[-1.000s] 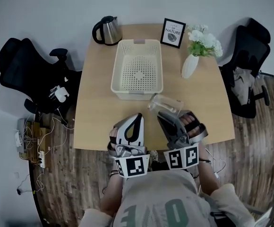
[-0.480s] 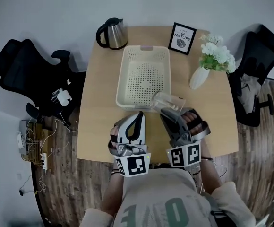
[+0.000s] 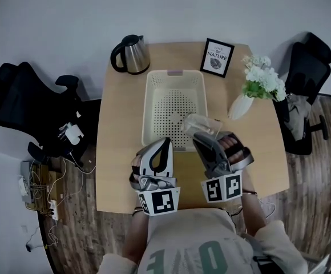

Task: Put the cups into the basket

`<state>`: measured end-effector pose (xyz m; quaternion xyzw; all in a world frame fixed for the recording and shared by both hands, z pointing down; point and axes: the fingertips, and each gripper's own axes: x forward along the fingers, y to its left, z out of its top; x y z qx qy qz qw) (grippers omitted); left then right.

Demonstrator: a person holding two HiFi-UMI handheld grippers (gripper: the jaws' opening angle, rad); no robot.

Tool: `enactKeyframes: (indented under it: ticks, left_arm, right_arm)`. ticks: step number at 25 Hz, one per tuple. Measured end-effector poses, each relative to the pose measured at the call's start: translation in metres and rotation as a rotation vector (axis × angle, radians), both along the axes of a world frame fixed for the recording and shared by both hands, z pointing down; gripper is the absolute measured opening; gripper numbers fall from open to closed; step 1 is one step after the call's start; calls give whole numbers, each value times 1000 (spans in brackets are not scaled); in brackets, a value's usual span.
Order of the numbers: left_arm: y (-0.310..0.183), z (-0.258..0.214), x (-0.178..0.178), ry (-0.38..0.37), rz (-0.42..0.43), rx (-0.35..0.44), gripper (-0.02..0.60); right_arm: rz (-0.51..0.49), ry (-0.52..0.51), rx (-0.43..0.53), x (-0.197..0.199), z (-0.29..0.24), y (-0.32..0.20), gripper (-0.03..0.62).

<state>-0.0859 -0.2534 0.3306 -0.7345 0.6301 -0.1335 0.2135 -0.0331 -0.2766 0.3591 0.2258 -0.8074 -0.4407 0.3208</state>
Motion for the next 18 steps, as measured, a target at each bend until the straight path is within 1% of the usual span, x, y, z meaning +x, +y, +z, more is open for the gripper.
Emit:
enactKeyframes:
  ticks: [10, 18]
  left_arm:
    - [-16, 20, -17, 21, -17, -53, 9]
    - [-31, 36, -32, 34, -24, -90, 9]
  right_arm:
    - [-37, 125, -23, -30, 26, -43, 21]
    - [-79, 285, -71, -51, 66, -83, 21]
